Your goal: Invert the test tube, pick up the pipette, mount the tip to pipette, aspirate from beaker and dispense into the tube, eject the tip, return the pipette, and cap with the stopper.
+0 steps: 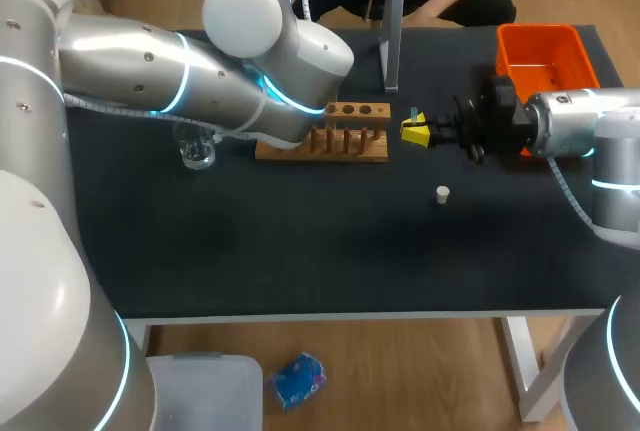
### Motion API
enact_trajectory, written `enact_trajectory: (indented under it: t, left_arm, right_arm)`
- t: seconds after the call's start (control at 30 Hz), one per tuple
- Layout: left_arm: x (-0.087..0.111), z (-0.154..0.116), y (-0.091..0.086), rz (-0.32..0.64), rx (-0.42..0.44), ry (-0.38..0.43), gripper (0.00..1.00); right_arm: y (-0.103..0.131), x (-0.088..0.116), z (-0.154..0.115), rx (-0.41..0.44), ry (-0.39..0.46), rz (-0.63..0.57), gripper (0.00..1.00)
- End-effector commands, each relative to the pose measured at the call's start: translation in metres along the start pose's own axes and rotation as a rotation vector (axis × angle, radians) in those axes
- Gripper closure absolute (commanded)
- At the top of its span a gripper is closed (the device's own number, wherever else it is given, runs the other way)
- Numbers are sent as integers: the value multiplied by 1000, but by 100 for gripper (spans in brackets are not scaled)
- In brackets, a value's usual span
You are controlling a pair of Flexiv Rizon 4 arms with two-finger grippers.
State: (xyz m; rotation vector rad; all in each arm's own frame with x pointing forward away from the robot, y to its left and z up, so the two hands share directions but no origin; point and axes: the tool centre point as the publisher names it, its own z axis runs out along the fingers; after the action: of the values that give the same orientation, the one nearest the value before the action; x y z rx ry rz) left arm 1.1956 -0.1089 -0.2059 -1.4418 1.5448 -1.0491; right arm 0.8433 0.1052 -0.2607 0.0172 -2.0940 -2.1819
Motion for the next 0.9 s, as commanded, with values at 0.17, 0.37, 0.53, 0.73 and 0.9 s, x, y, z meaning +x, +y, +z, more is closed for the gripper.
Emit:
enact_trajectory:
  t: [0.17,0.37,0.53,0.73,0.9]
  left_arm:
    - [-1,-1,2,-3,3,-6,100]
    - [0,-9,-3,19,11,-15,100]
    - [1,-20,-14,27,32,-6,100]
    - [5,-39,-32,47,65,17,100]
    - [6,-58,-44,81,71,84,100]
  right_arm:
    - [1,1,0,2,-2,-1,100]
    - [1,1,0,2,-2,-1,100]
    - [1,1,0,2,-2,-1,100]
    - [1,1,0,2,-2,-1,100]
    - [1,1,0,2,-2,-1,100]
